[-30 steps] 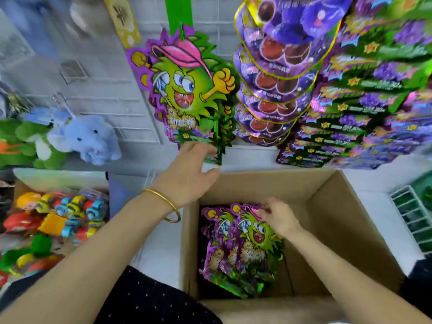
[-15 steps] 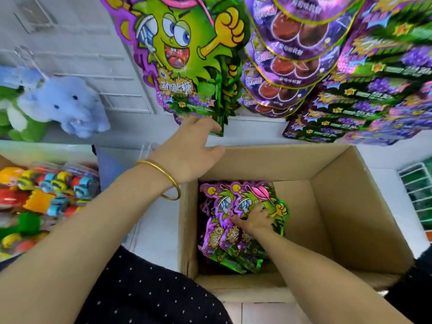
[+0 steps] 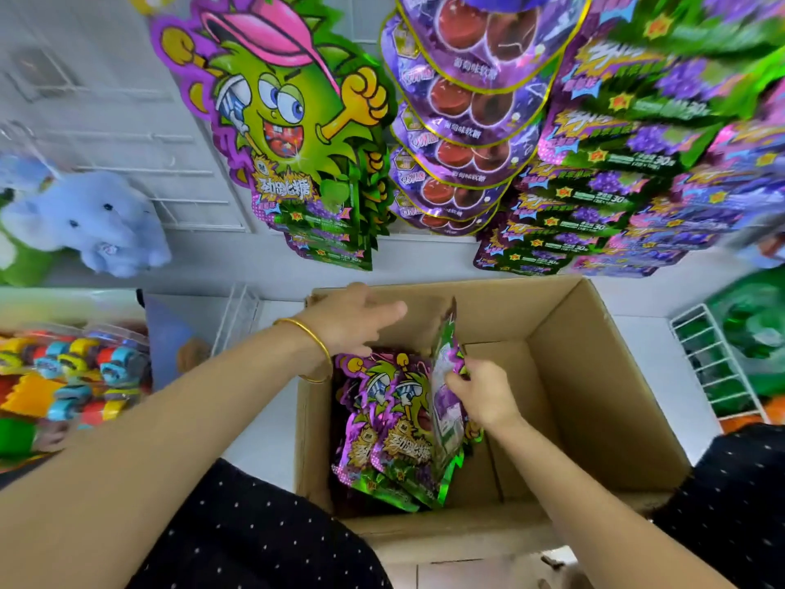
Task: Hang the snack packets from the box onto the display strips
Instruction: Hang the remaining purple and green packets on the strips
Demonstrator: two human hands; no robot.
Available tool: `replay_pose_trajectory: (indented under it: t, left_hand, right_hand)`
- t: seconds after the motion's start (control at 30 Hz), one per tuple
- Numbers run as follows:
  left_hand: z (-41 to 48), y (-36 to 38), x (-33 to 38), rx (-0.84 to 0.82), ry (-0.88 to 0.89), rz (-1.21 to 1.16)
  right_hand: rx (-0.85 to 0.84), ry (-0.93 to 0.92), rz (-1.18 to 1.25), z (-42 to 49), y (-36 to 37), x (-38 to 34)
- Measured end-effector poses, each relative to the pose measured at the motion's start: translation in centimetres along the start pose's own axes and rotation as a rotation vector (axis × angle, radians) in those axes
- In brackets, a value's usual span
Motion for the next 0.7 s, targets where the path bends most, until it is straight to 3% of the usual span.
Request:
replay_pose_trajectory:
  t: [0.1,0.2,0.27,0.37,0.47,0.6,0.7]
  left_hand:
    - [-1.1,1.2,1.0,-0.147,-0.204,-0.345]
    - [-1.7,1.8,1.8,-0.243,-0.214,-0.476]
    - [-1.5,1.9,1.6,-0.202,-0.159,-0.484]
    - [-0.8,1.7,0.5,0.006,-0.123,-0.439]
    - [-0.7,0.4,-0.7,0.152,-0.133,-0.421]
    - [-1.0,-1.9,-1.4,0.058,-0.070,-0.474]
    - [-1.3,-3.1,-1.6,-0.023,0.019,-0.537]
  right_hand:
    - [-0.049,-0.179,0.229,-1.4,-1.9,-2.4]
    - [-0.109,-0.389,0.313,-3.1,-2.8,-5.7]
    - [-0.106,-0.486,0.218,-4.0,-2.9,-7.2]
    - [-0.115,-0.560,0.152,-4.2,-3.1,-7.6]
    - [-0.071,-0.535,0.225,-3.9,-4.5,-7.7]
    - [0.220,-0.431,0.213,-1.9,-6.9,-8.2]
    - [0.100,-0.397,0.384,-0.4,-8.3,-10.0]
Point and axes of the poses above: each hand's wrist, its own z-axis towards the middle knuckle, its own y-axis out of the palm, x = y × z, the point moved 1 cm from there along z, towards the middle knuckle, and after that the axes turned 5 degrees about x, right-handed, at the moved point
